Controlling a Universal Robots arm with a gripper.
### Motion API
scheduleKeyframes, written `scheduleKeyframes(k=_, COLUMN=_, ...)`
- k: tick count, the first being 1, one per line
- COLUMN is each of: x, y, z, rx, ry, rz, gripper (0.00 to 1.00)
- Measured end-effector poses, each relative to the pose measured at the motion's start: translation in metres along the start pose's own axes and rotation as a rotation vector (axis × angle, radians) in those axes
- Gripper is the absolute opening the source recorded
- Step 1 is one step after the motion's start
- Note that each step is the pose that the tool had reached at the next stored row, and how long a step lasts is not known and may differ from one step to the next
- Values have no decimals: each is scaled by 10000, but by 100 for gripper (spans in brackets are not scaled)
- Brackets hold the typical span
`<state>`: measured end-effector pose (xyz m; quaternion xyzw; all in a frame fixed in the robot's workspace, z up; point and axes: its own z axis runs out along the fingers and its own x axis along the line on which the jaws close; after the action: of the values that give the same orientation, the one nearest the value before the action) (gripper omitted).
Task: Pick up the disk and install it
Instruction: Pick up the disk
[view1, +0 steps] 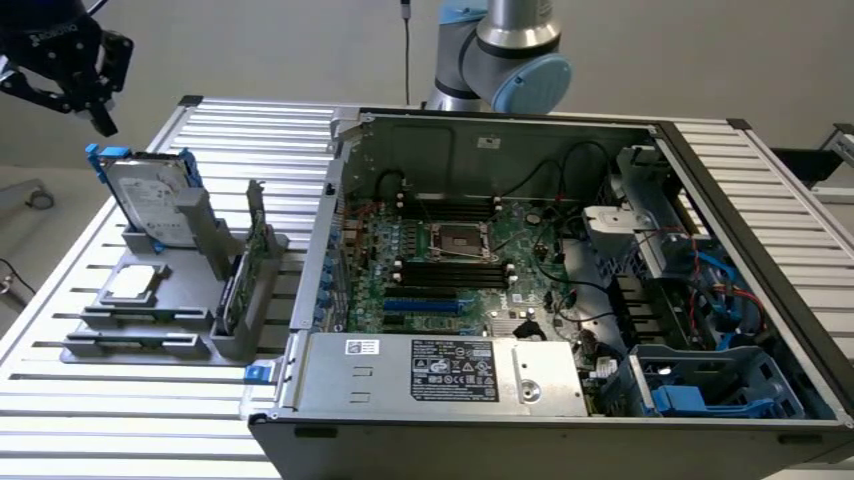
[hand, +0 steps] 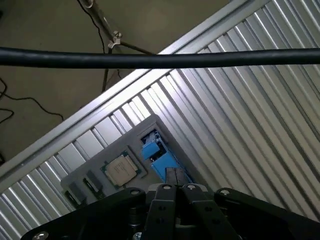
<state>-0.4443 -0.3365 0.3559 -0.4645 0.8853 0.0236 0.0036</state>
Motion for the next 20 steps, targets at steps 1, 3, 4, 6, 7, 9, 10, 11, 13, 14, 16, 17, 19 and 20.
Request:
scheduleKeyframes(k=1, x=0, y=0, z=0, rx=1, ry=4, rz=-185, gripper=11)
scheduleKeyframes(k=3, x=1, y=0, z=0, rx=2, ry=11, rz=-545, gripper=11)
scheduleKeyframes(k=4, x=0, y=0, z=1, rx=3, ry=13, rz=-726, gripper=11)
scheduleKeyframes(k=6, x=0, y=0, z=0, rx=3, ry=22, rz=-1096, gripper=11)
scheduleKeyframes(k=7, x=0, y=0, z=0, rx=4, ry=26, rz=-1276, gripper=11)
scheduleKeyframes(k=9, x=0, y=0, z=0, rx=5, ry=32, rz=-1637, gripper=11)
scheduleKeyframes(k=10, x=0, y=0, z=0, rx=6, ry=36, rz=-1815, gripper=11)
scheduleKeyframes(k=11, x=0, y=0, z=0, rx=6, ry=40, rz=-1996, gripper=11)
scheduleKeyframes(k=13, x=0, y=0, z=0, rx=7, ry=48, rz=-2372, gripper=11)
scheduleKeyframes(k=14, x=0, y=0, z=0, rx=8, ry=51, rz=-2552, gripper=11)
scheduleKeyframes(k=16, x=0, y=0, z=0, rx=12, ry=58, rz=-2918, gripper=11)
scheduleKeyframes(k=17, x=0, y=0, z=0, rx=15, ry=62, rz=-3091, gripper=11)
scheduleKeyframes(k=19, x=0, y=0, z=1, rx=28, ry=65, rz=-3458, gripper=11)
scheduleKeyframes(k=20, x=0, y=0, z=1, rx=35, ry=65, rz=-3626, gripper=11)
